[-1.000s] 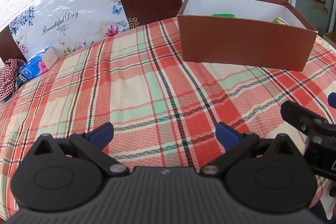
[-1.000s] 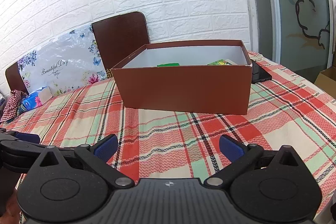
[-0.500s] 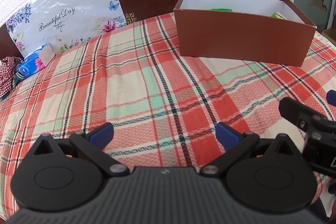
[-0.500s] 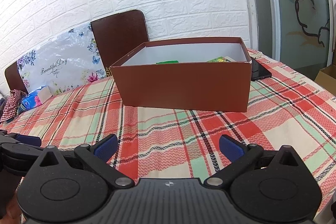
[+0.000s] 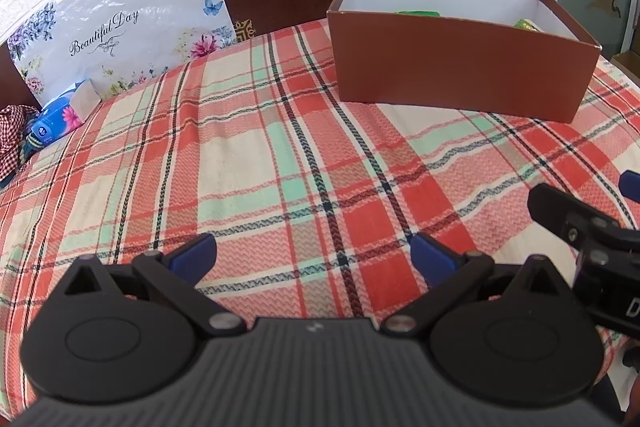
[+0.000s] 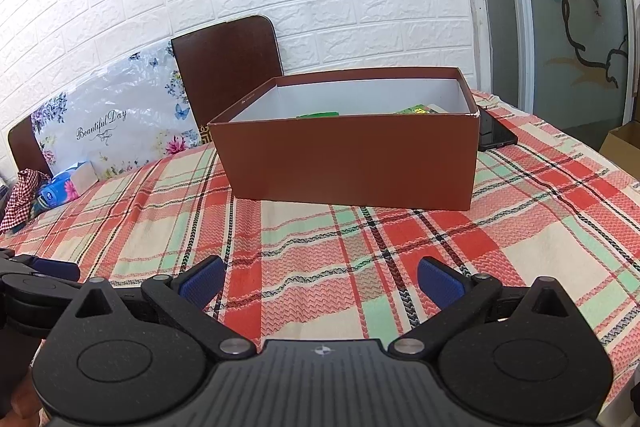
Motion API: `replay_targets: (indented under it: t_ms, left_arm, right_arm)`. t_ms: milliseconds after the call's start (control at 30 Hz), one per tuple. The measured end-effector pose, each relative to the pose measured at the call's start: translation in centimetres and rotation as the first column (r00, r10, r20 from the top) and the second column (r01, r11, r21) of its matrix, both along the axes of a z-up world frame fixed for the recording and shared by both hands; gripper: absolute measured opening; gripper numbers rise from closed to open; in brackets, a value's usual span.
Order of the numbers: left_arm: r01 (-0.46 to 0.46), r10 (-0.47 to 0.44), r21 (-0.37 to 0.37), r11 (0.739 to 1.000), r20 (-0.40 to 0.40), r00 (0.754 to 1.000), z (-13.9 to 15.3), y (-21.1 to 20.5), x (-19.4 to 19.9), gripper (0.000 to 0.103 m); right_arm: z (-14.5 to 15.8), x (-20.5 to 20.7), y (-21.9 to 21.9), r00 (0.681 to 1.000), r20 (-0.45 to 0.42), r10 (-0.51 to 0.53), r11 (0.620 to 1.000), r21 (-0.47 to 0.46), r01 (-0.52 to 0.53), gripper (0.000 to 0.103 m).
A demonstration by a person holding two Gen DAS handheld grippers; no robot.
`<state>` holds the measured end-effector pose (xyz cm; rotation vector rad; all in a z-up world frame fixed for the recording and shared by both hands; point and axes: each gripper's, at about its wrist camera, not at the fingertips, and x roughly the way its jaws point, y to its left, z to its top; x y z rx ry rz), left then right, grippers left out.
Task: Organize objects
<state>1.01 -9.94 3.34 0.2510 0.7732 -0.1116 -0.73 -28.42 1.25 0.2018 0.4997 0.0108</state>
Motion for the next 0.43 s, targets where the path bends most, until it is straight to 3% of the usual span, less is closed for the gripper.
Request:
replay_targets:
  t_ms: [433]
  left_arm:
    - [0.008,-0.009,-0.018,1.000,-0.005,1.000,-0.18,0.25,0.02,0.103]
  right_arm:
    - [-0.42,0.04,0.00,1.000,-0.002,-0.004,1.000,-0.001,0.004,0.102]
